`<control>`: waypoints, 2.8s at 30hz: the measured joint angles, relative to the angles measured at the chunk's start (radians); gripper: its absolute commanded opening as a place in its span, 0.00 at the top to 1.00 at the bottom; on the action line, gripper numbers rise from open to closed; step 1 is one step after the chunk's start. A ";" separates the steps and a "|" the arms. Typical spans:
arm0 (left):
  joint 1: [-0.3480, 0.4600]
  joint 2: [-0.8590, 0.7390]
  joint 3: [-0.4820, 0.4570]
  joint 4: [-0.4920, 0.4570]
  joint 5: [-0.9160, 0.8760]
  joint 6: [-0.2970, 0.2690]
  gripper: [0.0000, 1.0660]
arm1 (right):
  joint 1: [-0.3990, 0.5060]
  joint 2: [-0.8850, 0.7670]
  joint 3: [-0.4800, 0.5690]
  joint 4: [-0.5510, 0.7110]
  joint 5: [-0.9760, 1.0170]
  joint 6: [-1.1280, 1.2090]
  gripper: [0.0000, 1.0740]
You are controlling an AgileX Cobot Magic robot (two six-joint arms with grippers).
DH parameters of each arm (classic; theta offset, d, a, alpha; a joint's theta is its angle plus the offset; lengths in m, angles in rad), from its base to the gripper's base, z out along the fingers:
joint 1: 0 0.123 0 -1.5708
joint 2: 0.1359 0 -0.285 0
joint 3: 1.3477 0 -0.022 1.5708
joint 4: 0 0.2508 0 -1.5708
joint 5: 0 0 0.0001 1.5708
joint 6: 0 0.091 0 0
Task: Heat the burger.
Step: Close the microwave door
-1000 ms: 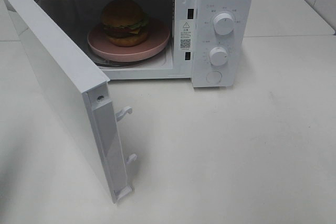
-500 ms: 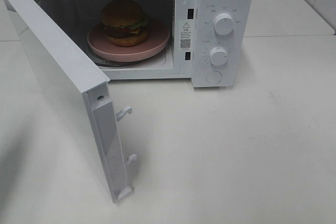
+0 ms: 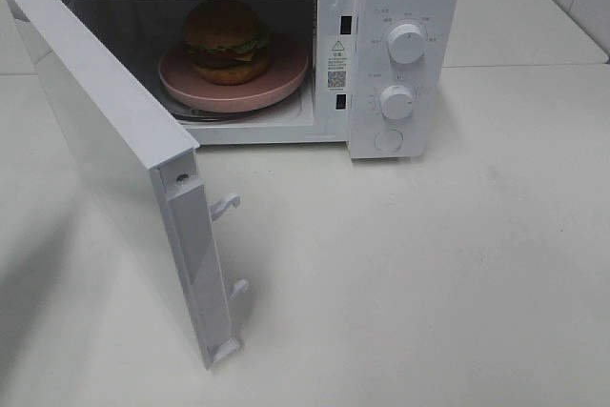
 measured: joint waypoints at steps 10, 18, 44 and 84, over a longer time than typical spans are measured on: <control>0.000 0.225 -0.089 0.142 -0.110 -0.075 1.00 | 0.000 0.000 0.000 0.000 0.000 0.000 0.29; -0.002 0.310 -0.143 0.186 -0.150 -0.079 1.00 | 0.000 0.000 0.000 0.000 0.000 0.000 0.30; -0.223 0.474 -0.339 0.160 -0.135 -0.075 1.00 | 0.000 0.000 0.000 0.000 0.000 0.000 0.29; -0.491 0.715 -0.816 0.190 0.083 -0.116 1.00 | 0.000 0.000 0.000 0.000 0.000 0.000 0.29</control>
